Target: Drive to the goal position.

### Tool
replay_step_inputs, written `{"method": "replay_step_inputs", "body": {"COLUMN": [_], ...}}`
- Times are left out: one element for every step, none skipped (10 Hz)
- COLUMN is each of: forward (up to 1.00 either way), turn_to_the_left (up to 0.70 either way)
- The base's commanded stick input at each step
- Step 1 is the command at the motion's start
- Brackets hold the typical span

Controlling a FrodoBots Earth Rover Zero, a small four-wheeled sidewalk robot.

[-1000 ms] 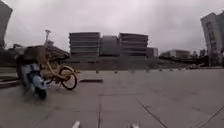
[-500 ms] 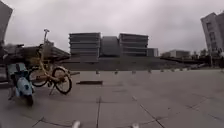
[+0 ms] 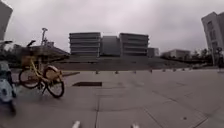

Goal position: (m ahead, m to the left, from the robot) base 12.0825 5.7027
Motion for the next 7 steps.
{"method": "replay_step_inputs", "body": {"forward": [0.7,0.7,0.7,0.7,0.7,0.7,0.7], "turn_to_the_left": [0.15,0.18,0.04,-0.01,-0.01,-0.01,-0.01]}}
